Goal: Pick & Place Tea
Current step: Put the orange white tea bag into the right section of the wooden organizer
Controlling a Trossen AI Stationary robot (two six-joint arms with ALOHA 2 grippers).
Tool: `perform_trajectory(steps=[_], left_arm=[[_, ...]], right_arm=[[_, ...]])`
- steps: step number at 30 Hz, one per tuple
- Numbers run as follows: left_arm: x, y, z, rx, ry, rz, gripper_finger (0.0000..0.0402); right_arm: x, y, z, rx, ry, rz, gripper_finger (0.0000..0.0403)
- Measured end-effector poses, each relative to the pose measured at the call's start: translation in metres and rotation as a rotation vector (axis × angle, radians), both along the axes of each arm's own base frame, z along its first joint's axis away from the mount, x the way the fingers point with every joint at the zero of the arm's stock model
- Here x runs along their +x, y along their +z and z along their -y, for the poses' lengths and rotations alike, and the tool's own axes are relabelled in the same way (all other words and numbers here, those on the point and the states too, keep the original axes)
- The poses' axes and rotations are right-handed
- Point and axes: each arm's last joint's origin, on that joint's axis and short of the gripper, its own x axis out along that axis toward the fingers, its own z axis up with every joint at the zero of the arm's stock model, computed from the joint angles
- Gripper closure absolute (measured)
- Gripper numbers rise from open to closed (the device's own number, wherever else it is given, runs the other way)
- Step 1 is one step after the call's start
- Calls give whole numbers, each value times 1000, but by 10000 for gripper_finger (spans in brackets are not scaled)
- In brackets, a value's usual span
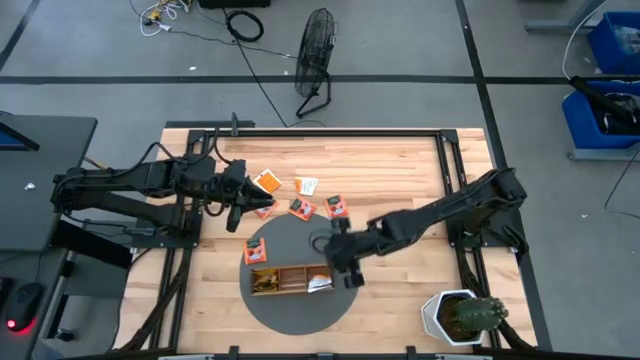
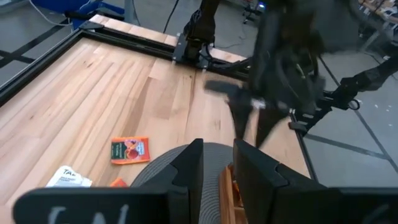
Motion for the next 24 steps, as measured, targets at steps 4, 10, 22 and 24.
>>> perform_trajectory(steps=[4,10,22,24], left_arm=[[-1,-2,0,2,7,-20,312],[-3,-9,-1,8,25,-103,312],[-13,-29,-15,9,346,-326,308],[-13,-35,-25,-75,472,-370,300]], right_arm=[[-4,16,34,56,-193,3,236],[4,47,86,141,-336,-21,239],[13,58,171,171,-545,53,239],[13,60,178,191,-545,80,239]])
